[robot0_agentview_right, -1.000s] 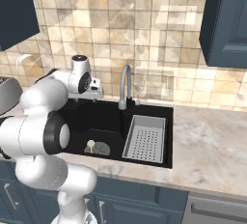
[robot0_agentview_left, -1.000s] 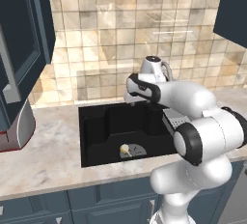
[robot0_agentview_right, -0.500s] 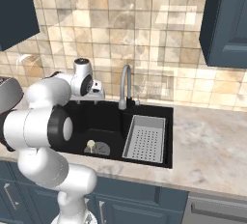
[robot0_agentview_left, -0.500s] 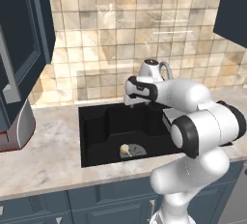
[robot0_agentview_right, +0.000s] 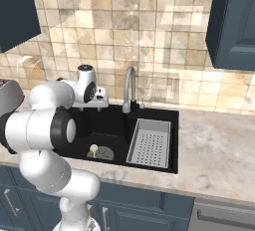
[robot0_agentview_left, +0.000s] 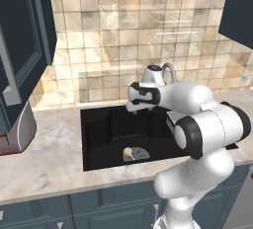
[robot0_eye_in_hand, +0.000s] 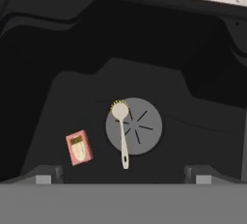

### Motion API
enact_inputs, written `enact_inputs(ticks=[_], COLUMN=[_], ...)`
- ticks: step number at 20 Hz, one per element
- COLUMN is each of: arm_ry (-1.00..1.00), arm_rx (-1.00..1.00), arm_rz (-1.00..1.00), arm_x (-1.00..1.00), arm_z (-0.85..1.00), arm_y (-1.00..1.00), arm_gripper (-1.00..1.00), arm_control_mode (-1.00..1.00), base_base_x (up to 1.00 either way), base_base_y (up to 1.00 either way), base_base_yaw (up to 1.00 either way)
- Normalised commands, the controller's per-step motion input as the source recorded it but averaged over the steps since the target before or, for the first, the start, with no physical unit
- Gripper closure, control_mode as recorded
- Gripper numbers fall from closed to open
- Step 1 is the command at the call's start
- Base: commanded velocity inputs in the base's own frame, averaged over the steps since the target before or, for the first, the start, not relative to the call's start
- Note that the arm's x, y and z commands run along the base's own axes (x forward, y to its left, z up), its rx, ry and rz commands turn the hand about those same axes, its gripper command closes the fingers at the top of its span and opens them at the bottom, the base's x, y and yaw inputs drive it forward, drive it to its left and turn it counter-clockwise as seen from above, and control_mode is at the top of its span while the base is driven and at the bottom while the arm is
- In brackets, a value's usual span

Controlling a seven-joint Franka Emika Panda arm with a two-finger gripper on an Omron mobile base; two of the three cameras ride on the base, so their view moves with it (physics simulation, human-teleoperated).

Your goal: Pick up the dish brush and bar soap from the sink, and place them back in the cabinet, and close the cabinet doors.

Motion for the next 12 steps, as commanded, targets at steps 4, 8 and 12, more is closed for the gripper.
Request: enact_inputs(ticks=[4,8,12], arm_ry=[0.00,0.00,0.00], arm_rx=[0.00,0.00,0.00], arm_rz=[0.01,0.00,0.00], arm_x=[-0.01,0.00,0.00], arm_z=[-0.21,-0.22,-0.27], arm_y=[0.03,0.01,0.01], arm_gripper=[-1.00,-1.00,-1.00], arm_control_mode=[-1.00,-1.00,-1.00], base_base_x=[0.00,0.00,0.00], base_base_y=[0.00,0.00,0.00], base_base_yaw=[0.00,0.00,0.00])
